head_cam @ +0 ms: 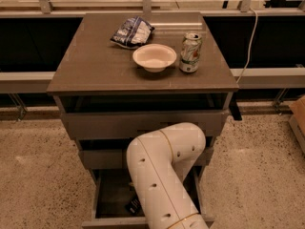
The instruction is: Pick rxbar chocolate from bottom drawer and place on counter
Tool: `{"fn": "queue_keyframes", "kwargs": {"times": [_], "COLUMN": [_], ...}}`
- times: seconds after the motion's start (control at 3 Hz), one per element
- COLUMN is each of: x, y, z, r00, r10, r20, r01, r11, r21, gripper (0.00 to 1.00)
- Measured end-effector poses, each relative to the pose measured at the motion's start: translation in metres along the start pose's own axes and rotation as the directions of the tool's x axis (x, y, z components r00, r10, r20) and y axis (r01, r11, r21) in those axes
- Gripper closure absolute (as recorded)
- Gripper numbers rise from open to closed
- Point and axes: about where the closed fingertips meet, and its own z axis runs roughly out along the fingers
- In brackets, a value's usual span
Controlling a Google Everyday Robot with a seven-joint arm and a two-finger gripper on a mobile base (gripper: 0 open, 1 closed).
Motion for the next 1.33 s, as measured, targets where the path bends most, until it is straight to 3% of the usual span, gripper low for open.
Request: {"fn": "queue_keyframes", "kwargs": {"times": [0.33, 1.33], "x": [0.0, 0.008], "y": [0.0, 0.01], "z": [0.003, 0.038], "r00": [1.0, 0.998], "r10": [0.001, 0.033], "r20": [-0.001, -0.048], "r01": [-0.001, -0.037], "r11": [1.0, 0.9946], "r21": [-0.009, -0.097], "gripper": [0.0, 0.0]}}
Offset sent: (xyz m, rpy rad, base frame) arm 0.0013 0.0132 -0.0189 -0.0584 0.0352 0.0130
